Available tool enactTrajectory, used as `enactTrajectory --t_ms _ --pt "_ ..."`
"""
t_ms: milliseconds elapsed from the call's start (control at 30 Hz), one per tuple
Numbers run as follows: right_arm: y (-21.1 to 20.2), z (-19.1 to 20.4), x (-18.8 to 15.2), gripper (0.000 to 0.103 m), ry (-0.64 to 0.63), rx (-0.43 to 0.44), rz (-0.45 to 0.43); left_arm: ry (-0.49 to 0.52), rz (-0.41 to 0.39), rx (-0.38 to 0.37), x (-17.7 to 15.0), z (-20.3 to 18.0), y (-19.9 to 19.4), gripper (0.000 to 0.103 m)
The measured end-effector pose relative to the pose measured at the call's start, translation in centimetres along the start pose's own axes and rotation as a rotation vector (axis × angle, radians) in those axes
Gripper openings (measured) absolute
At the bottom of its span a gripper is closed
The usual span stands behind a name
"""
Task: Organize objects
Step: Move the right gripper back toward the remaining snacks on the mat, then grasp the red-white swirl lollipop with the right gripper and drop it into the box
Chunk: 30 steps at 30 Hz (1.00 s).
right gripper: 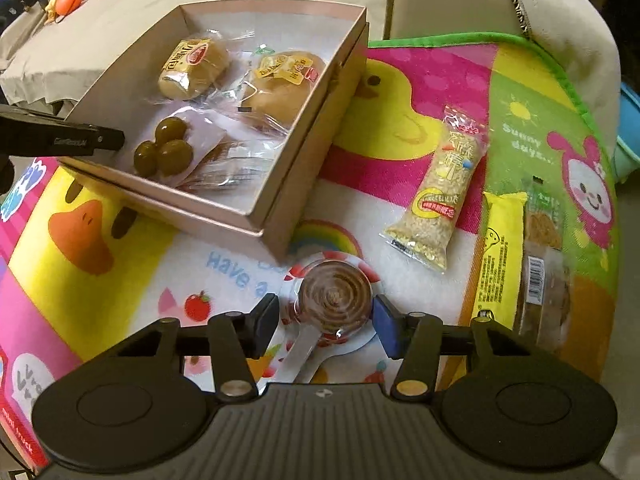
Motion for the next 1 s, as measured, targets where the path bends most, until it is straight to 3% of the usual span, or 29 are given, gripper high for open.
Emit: enactTrajectory --t_ms 200,467,700,1000 --pt "-2.0 0.7 -1.6 0.051 0.068 -0.068 0.030 0.004 -0.008 -0.028 0.0 0.2 0.1 0.009" --pt "-8.9 4.1 -2.3 0.051 0.154 -0.128 0.004 0.016 -0.011 -0.068 0.0 0.4 0.1 0.009" --pt "-12.4 8.2 1.7 0.051 0.170 -0.170 -0.066 0.014 -0.017 -0.126 -0.1 1.2 0.3 0.009" --pt "-11.1 13.0 8.7 0.051 0.087 -0.197 -0.136 0.014 -0.020 -0.169 -0.1 1.5 0.4 0.010"
Point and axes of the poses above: each gripper's, at about its wrist camera, not at the fingertips, and y roughly the way its jaws point, z to its left, x to its top, the point moved 5 cm from there along y, roughly the way its jaws point, and after that the axes turned 15 degrees about y, right-handed, at the moved point
